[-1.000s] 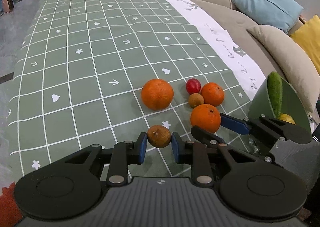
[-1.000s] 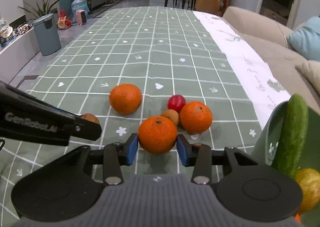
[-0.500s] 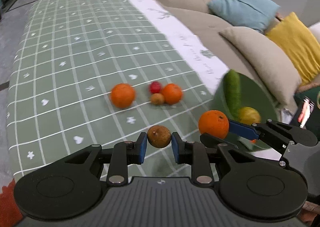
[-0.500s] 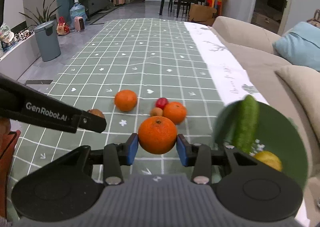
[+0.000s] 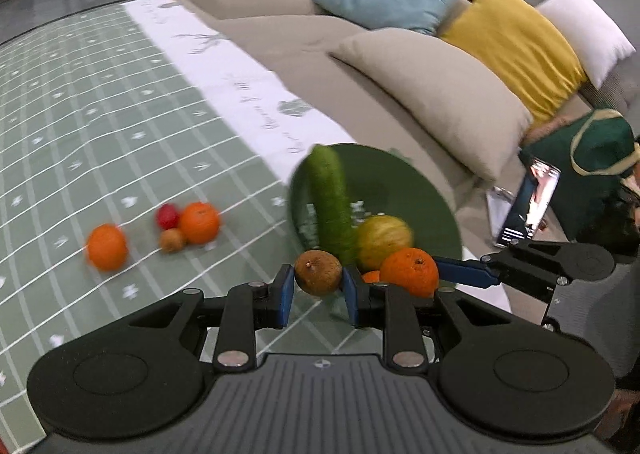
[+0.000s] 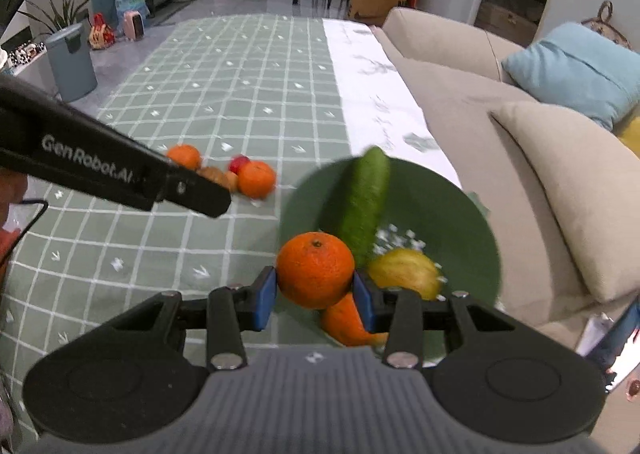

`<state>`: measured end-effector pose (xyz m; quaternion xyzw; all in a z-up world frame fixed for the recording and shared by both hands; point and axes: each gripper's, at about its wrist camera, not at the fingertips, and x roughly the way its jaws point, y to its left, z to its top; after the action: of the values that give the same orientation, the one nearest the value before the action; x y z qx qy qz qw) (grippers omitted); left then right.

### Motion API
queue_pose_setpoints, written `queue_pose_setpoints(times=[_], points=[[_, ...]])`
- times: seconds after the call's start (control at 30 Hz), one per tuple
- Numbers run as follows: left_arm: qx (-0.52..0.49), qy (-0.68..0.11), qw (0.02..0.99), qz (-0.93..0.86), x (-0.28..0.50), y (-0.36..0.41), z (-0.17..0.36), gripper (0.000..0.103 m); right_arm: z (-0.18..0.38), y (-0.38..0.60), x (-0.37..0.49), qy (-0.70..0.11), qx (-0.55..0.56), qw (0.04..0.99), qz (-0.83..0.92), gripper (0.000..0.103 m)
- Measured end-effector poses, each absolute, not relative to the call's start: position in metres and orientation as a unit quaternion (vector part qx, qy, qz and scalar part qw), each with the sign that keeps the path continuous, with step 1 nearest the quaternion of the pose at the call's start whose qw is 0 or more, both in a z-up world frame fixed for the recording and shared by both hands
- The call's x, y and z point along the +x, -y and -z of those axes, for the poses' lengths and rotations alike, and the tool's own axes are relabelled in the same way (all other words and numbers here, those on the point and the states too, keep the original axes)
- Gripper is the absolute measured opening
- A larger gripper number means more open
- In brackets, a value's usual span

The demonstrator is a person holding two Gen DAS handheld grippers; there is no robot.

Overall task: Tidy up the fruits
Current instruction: 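Carry both fruits into the colander with both grippers, then open both grippers to drop the fruits and withdraw them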

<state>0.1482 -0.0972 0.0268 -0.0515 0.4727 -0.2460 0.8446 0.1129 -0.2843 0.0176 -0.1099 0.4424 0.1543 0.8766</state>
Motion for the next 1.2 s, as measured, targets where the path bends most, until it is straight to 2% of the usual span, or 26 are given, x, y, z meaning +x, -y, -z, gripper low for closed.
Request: queue_pose_setpoints(times=[0.47, 0.97, 1.07, 1.2], points=[[0.012, -0.527, 0.805, 0.274, 0.179, 0.156, 0.008, 0.029, 0.011, 0.335, 0.155, -0.535, -0.129, 0.82, -0.154, 0.038], [0.063, -0.539, 0.79, 0.286, 0.186, 0.174, 0.027, 0.03, 0.033, 0.326, 0.179, -0.579, -0.145, 0.786, -0.163, 0.039], [0.057, -0.536, 0.793, 0.286, 0.186, 0.172, 0.026, 0.039, 0.032, 0.325, 0.179, -0.578, -0.145, 0.787, -0.162, 0.04], [0.041, -0.533, 0.795, 0.287, 0.184, 0.165, 0.019, 0.045, 0.024, 0.325, 0.176, -0.57, -0.148, 0.793, -0.157, 0.047]])
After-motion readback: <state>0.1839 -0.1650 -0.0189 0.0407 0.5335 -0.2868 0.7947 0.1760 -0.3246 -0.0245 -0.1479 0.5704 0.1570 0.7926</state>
